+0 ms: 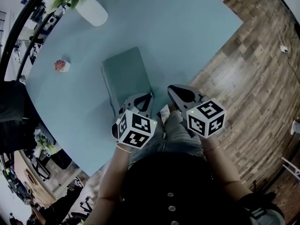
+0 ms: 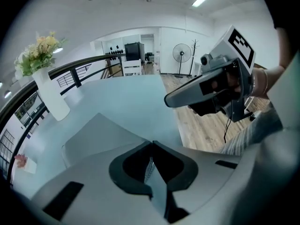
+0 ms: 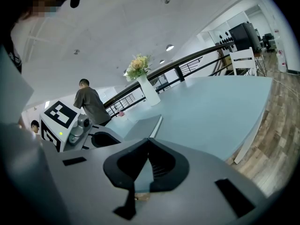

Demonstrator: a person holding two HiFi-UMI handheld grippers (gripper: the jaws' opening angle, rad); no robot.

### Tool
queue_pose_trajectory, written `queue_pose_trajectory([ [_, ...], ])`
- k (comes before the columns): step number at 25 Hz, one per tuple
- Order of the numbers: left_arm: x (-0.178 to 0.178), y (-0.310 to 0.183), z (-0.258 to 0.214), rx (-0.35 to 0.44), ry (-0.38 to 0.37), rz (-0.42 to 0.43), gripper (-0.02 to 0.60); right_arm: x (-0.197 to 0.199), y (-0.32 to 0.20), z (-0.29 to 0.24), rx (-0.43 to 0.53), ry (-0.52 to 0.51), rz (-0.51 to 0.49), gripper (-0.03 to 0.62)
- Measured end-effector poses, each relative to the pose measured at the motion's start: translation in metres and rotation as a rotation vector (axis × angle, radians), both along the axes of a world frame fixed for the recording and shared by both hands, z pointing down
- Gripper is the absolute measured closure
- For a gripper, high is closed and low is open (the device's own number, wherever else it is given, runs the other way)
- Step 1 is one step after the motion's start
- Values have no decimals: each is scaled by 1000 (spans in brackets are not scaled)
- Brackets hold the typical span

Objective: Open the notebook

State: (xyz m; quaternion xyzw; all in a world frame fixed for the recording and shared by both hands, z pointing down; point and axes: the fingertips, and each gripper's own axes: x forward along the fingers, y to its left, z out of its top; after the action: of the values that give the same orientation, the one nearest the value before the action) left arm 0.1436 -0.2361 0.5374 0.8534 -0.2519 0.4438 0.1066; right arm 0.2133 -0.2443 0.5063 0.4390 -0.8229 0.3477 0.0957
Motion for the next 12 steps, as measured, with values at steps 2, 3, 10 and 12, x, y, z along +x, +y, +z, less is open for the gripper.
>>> queue_pose_trajectory([
  [2, -3, 0, -11, 3, 38, -14, 546, -2, 1, -3, 2, 2, 10, 591],
  [3, -5, -1, -17, 3, 57, -20, 548, -5, 1, -5, 5, 4, 12, 591],
  [10, -28, 0, -47, 15, 157, -61, 551, -28, 1, -20, 31, 16, 32, 589],
  [12, -37, 0, -55, 15, 193, -82, 551, -37, 0, -24, 41, 22, 33, 589],
])
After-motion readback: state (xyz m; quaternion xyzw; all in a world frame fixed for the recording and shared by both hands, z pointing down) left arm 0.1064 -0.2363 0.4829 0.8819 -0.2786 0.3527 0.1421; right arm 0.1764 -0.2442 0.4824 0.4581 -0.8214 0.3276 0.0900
